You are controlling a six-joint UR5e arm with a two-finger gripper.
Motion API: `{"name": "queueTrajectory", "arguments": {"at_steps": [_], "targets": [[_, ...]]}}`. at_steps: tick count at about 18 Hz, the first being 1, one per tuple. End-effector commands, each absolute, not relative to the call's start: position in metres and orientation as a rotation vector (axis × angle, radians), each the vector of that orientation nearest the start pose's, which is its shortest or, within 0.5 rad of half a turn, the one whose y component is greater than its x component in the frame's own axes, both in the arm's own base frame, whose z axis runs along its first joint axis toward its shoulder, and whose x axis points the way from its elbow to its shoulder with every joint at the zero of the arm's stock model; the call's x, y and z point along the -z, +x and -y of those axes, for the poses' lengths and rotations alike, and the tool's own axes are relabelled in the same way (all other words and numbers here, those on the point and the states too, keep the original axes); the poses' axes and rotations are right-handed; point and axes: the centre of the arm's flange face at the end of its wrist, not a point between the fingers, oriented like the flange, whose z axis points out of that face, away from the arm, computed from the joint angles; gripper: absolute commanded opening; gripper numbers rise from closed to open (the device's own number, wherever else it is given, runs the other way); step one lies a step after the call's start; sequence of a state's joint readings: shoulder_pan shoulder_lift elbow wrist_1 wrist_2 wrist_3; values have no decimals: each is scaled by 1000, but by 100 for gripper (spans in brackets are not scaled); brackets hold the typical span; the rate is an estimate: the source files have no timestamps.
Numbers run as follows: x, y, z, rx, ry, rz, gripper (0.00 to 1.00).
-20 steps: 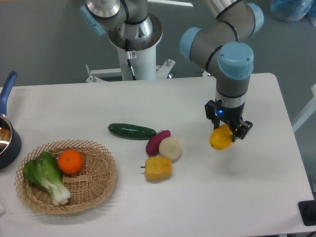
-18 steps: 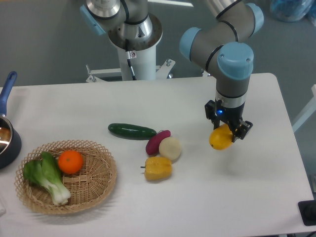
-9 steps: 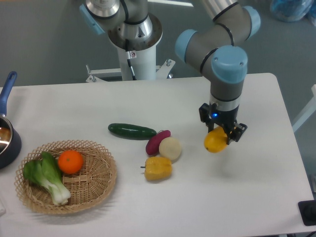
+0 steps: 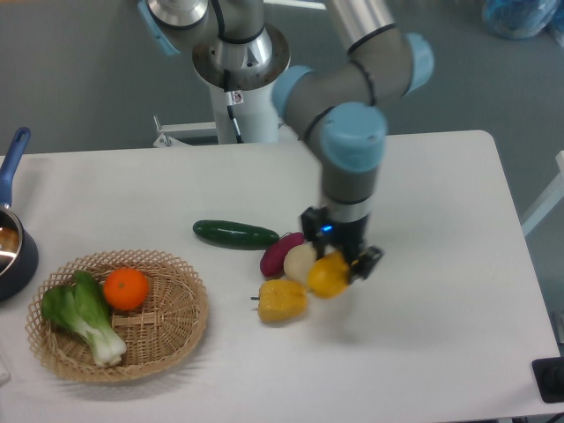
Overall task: Place the mango in the basket
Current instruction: 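Carry the held yellow mango over to the wicker basket, then lower the mango into the basket and open the gripper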
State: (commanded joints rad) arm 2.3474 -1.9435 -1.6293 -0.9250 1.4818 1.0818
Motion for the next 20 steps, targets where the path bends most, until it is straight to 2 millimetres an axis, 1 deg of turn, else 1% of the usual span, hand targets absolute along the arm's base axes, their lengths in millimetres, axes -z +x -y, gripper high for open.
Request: {"name": "queueTrajectory", "arguments": {"at_steps": [2,3,4,5,7,9,10,12,13,14,15,16,17,18,20], "targets": [[-324,-310,-583,-173,-2882,-441,42],[-324,-294,-602,-168,-2873,-435,43],[-321,-278,-617,-155,-2869,-435,45],[-317,-260,-629,-145,-2866,-452,46],[-312,-234,-644,-158,-2836,-474,46],[-309,-210,-652,-144,-2832,-447,46],[-305,-205,-654,-132,-2842,-406,46],[-301,-195,-659,-115,-2850,-347,52],[-297,-190,-659,-107,-2856,-360,59],[-292,-183,-658,-100,-2863,-373,69],[-286,-179,-656,-90,-2872,-376,93],[-285,-176,-656,-84,-2874,-374,100],[-282,-169,-656,-76,-2878,-385,100],[-281,-168,-656,-74,-2880,-383,100],[-287,-168,-657,-84,-2866,-370,100]]}}
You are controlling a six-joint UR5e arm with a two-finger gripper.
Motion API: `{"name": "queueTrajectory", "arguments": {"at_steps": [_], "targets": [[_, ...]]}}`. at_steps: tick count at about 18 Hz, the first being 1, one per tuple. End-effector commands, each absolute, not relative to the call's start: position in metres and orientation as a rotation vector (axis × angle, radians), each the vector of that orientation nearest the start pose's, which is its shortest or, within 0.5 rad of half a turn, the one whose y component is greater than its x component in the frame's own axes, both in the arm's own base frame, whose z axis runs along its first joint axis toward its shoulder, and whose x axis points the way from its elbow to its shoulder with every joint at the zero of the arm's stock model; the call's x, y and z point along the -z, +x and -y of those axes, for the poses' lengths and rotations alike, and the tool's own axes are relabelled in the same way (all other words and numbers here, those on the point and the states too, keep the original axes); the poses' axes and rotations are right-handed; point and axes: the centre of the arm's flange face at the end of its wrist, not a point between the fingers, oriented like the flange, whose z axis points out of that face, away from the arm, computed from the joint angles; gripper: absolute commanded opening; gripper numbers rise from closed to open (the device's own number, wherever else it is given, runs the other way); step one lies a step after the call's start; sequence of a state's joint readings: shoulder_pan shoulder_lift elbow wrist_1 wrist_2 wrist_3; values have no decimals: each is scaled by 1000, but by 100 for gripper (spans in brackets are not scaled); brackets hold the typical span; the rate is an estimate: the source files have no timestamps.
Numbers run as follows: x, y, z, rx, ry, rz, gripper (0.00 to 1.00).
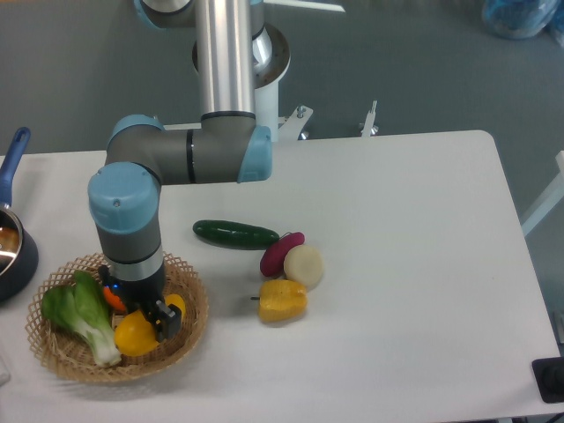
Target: Place the mango in the basket
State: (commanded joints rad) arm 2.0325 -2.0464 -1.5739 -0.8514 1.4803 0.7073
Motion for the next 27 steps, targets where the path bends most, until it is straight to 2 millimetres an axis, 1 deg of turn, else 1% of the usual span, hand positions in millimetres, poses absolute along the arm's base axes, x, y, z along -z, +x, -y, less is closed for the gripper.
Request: {"name": "queueTrajectory", "arguments": {"at_steps": [3,5,7,8,10,11,12,13,15,18,20,21,23,25,27], "targets": [[-306,-173,-662,-107,-2833,-254,100],[-314,-174,-661,-133,-2826,-254,100],[-322,-183,-655,-228,-2846,-239,100],[-328,-192,-651,-271,-2851,-218,100],[-327,-207,-645,-300,-2865,-185,100],[-330,-221,-639,-308,-2865,-154,100],[-344,-234,-630,-328,-2849,-131,100],[-351,-246,-623,-343,-2842,-135,100],[-352,-266,-614,-368,-2848,-199,100],[-350,-306,-595,-391,-2867,-223,100],[-340,-334,-574,-393,-2898,-202,100],[-336,-352,-558,-392,-2915,-184,100],[-329,-384,-521,-390,-2948,-180,100],[-324,-398,-491,-387,-2970,-248,100],[-318,-417,-455,-376,-2995,-287,100]]}}
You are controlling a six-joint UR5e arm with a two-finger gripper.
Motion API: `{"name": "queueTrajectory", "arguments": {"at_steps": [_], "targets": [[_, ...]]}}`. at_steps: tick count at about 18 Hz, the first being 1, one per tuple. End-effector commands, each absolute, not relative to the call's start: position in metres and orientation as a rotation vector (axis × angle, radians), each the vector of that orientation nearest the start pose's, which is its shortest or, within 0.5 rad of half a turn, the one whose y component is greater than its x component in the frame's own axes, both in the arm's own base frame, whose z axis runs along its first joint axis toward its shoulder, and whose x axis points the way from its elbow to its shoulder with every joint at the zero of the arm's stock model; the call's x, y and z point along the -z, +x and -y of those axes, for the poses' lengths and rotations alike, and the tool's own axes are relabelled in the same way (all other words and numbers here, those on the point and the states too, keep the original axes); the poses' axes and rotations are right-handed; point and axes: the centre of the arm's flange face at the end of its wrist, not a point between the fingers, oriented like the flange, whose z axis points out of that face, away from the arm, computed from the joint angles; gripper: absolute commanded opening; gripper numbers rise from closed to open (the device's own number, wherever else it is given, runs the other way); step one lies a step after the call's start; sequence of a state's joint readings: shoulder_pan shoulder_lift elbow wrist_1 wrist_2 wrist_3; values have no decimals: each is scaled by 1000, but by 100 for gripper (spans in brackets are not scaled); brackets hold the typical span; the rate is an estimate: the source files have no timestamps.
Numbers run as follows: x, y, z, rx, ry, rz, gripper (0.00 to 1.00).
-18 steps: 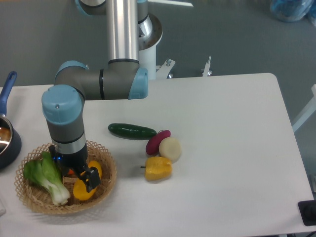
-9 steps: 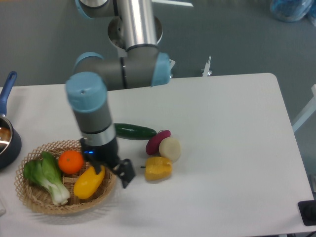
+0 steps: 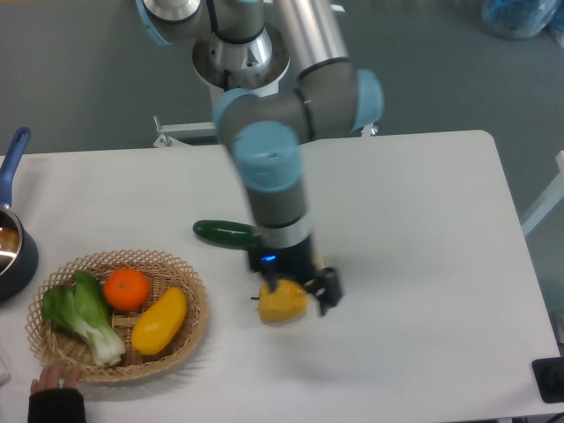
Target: Place the mango in the basket
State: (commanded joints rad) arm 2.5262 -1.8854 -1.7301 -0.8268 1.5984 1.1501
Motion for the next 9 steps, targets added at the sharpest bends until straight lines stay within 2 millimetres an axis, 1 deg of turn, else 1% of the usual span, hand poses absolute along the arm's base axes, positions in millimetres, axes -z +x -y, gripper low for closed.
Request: {"name": "queueTrajectory", "arguments": {"at_steps": [1,2,3,4,6,9], "targets": [[-316,-424,-441,-372,-3005,-309,100],[-310,-435,-424,-361,-3019,-311,100],[-308,-445,-413,-357,-3022,-317,100],[-308,-451,-407,-352,-3016,-323,100],[-307,-457,-400,-338,-3006,-316,100],[-301,-449,-400,-308,-2999,-320,100]]}}
